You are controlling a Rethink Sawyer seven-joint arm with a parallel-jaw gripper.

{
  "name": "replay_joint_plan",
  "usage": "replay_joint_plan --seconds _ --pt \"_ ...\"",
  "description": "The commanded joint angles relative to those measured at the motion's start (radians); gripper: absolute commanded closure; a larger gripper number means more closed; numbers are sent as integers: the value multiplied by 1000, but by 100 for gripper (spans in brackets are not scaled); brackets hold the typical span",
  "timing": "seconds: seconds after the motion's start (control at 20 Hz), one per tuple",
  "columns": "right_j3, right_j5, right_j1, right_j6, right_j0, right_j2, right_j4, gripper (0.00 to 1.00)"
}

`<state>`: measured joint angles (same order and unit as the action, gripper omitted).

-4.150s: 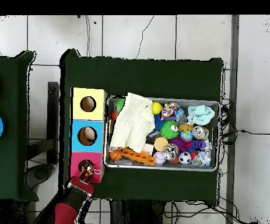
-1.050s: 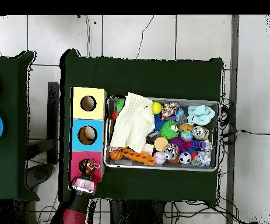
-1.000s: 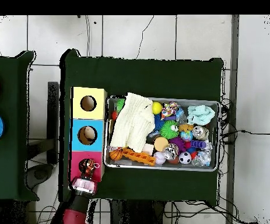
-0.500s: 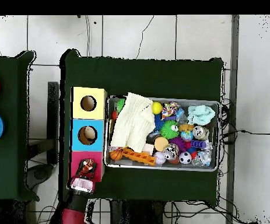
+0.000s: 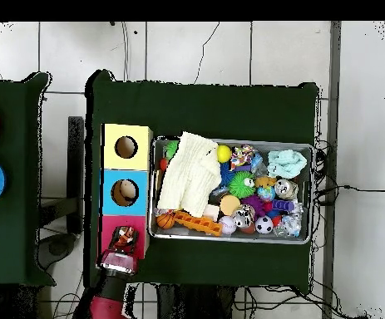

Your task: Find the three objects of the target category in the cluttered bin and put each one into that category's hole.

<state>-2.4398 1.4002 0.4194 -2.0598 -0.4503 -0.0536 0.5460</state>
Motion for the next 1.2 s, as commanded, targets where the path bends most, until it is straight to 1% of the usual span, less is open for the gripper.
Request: replay_joint_plan --seconds 0.05,0.3,0.45,0.75,0.95,1.2 --pt "237 -300 -188 -176 158 100 88 0" --pt "203 -281 -168 -166 183 105 52 0" --pt "172 -285 -141 -167 209 109 10 0" --pt "120 -281 -101 -174 235 114 -32 0" --pt "98 -277 -87 -175 254 112 -63 0" --pt "75 -284 -62 -169 275 123 -84 0"
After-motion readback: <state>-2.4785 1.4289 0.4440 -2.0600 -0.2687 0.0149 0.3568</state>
